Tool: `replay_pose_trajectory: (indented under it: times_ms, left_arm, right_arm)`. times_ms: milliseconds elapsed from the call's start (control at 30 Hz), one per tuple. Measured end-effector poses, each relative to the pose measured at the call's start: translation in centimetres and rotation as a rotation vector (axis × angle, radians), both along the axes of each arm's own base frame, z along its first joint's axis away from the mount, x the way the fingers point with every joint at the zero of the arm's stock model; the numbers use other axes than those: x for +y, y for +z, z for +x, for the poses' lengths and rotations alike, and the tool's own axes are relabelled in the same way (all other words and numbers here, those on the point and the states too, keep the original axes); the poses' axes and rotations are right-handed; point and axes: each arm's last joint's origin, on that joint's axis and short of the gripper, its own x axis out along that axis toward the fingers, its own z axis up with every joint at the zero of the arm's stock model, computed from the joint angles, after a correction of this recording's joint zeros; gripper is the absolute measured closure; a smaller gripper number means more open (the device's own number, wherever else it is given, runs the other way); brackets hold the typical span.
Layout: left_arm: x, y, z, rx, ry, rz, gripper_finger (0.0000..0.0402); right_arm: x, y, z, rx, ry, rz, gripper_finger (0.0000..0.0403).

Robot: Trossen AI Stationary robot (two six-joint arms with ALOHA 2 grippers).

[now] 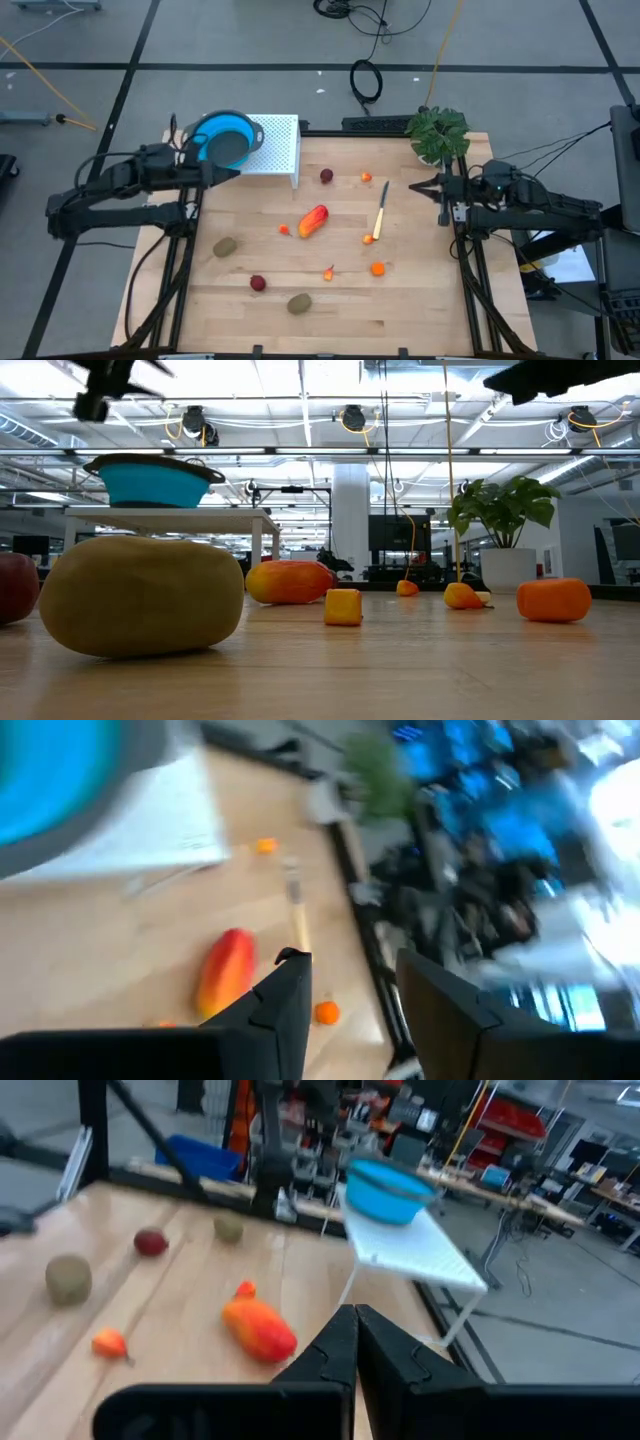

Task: Pick & Place Fruit
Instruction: Put the orange mango into the blue strainer bowl on the shelf

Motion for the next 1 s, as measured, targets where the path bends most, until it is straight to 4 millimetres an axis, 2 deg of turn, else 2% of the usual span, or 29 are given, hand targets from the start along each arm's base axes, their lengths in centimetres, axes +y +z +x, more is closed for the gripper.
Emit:
replay_pose_trajectory:
  times_ms: [200, 433, 567, 833, 1000]
  left_arm:
    - [-1.0, 0.7, 2.2, -0.040, -0.189, 0.199, 0.0297]
    - [-2.6, -0.6, 5.2, 0.066, -0.382, 0.355, 0.0357]
    - [-3.4, -1.7, 6.8, 0.140, -0.476, 0.453, 0.0395]
    - [-4.6, -3.3, 10.2, 0.196, -0.542, 0.502, 0.0400]
    - [-5.6, -3.1, 12.9, 0.262, -0.544, 0.525, 0.0400]
  right_arm:
    - [-0.4, 0.5, 1.7, -0.050, -0.034, 0.025, 0.0403]
    - [-1.0, 0.0, 3.5, -0.018, -0.162, 0.032, 0.0403]
    - [-1.2, -0.3, 4.2, 0.004, -0.169, 0.049, 0.0403]
    - [-1.2, -0.5, 4.4, 0.001, -0.178, 0.122, 0.0403]
    - [-1.1, -0.4, 4.1, -0.001, -0.171, 0.108, 0.0403]
